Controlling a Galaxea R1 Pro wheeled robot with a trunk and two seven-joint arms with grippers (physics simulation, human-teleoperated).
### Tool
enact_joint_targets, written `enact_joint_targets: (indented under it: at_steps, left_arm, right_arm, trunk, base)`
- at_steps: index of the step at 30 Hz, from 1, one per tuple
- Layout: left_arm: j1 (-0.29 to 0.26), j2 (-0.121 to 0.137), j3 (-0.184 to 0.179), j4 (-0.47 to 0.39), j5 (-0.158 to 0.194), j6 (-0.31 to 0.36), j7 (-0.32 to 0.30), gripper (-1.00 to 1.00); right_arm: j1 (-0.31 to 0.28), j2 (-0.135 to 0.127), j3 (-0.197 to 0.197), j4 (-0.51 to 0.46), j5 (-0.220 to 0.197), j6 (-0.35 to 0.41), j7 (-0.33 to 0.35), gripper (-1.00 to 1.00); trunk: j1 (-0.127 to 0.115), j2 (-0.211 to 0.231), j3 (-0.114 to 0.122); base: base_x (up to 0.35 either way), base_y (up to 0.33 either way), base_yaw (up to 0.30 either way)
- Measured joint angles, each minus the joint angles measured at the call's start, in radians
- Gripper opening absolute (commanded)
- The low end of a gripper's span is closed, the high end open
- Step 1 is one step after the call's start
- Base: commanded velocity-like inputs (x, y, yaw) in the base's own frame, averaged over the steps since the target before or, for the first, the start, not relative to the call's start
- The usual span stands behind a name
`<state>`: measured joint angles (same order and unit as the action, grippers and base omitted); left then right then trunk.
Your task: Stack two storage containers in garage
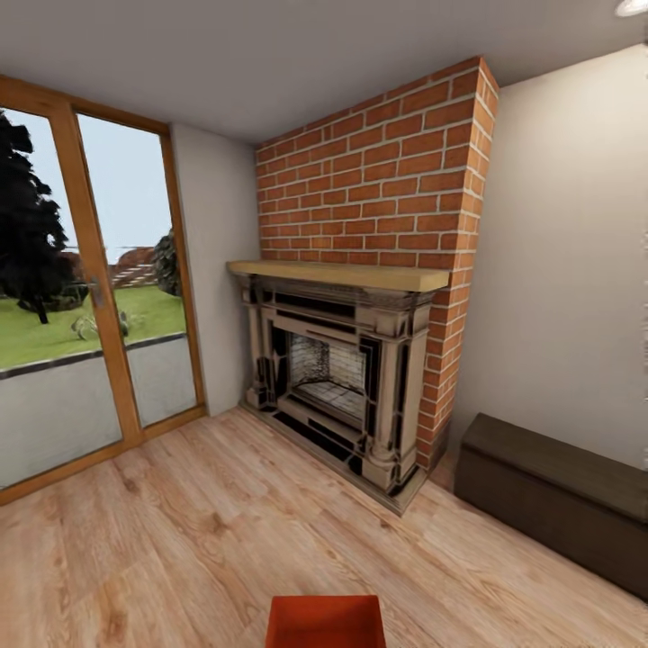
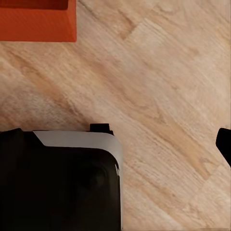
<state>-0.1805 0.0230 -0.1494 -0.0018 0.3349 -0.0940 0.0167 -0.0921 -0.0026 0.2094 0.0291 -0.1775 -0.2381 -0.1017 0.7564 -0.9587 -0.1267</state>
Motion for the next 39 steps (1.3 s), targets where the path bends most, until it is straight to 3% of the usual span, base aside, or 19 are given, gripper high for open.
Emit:
enact_joint_targets:
  at_steps: [8, 23, 39]
  left_arm:
    - [0.0, 0.0, 0.0, 0.0, 0.0, 0.0, 0.0, 1.0]
    - [0.0, 0.002, 0.001, 0.0, 0.0, 0.0, 0.0, 1.0]
    - [0.0, 0.006, -0.005, -0.003, -0.009, 0.0, 0.0, 1.0]
  right_arm:
    - [0.0, 0.001, -0.002, 0.0, -0.003, 0.0, 0.0, 1.0]
    - [0.0, -0.002, 0.001, 0.0, 0.0, 0.006, 0.003, 1.0]
    - [0.0, -0.006, 0.004, 0.0, 0.001, 0.011, 0.015, 1.0]
  trunk:
    - [0.0, 0.0, 0.0]
    - [0.0, 0.0, -0.002]
    - [0.0, 0.0, -0.025]
  base:
    - [0.0, 0.0, -0.173]
    - [0.0, 0.0, -0.008]
    - [0.0, 0.0, 0.023]
